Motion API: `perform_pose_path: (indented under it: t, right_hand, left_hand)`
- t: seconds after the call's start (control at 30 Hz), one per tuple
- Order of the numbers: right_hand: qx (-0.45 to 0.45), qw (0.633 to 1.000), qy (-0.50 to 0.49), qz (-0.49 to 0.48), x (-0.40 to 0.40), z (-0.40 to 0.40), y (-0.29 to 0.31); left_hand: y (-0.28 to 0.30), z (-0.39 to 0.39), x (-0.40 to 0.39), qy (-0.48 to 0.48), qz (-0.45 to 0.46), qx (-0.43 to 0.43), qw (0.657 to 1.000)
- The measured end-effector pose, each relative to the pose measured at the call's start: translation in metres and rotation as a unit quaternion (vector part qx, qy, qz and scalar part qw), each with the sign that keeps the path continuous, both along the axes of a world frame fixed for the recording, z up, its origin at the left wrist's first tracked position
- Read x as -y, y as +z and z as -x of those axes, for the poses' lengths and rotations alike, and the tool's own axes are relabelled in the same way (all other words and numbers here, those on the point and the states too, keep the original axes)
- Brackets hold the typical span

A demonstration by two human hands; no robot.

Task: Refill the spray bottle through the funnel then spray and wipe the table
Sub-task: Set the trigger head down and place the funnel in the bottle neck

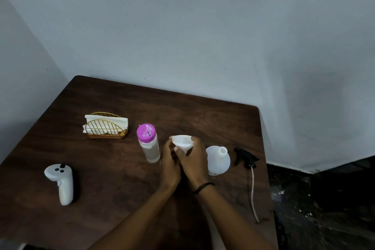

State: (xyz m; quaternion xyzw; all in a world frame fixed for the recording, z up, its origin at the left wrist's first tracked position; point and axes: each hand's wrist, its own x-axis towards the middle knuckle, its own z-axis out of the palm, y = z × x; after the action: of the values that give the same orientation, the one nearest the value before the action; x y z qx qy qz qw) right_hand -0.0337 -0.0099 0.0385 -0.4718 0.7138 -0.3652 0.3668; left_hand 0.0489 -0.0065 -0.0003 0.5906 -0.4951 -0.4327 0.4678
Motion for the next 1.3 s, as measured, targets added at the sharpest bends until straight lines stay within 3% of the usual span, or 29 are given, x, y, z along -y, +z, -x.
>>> perform_pose_path:
  t: [0.17,0.43,0.57,0.73,1.0,1.3]
  right_hand:
    - [-0.025,0.996,-0.013,0.088,-0.014,0.014,0.039]
    - [-0.05,0.986,-0.045,0.151,-0.031,0.091,0.084]
    - [-0.054,0.985,-0.072,0.148,-0.03,0.124,0.087]
    - [-0.034,0.99,-0.055,0.123,-0.034,0.134,0.075]
    - [-0.022,0.993,-0.035,0.114,-0.045,0.13,0.071]
    - [-0.019,0.99,-0.028,0.137,-0.041,0.132,0.065]
  left_hand:
    - [0.046,0.013,-0.011,0.005,0.057,-0.049,0.997]
    - [0.078,0.065,-0.016,-0.091,0.086,-0.102,0.987]
    - [0.064,0.07,-0.007,-0.141,0.078,0.0,0.987]
    - [0.031,0.069,-0.001,-0.197,-0.004,0.13,0.972]
    - [0.02,0.079,-0.002,-0.158,-0.009,0.174,0.972]
    - [0.016,0.083,-0.001,-0.147,0.045,0.206,0.966]
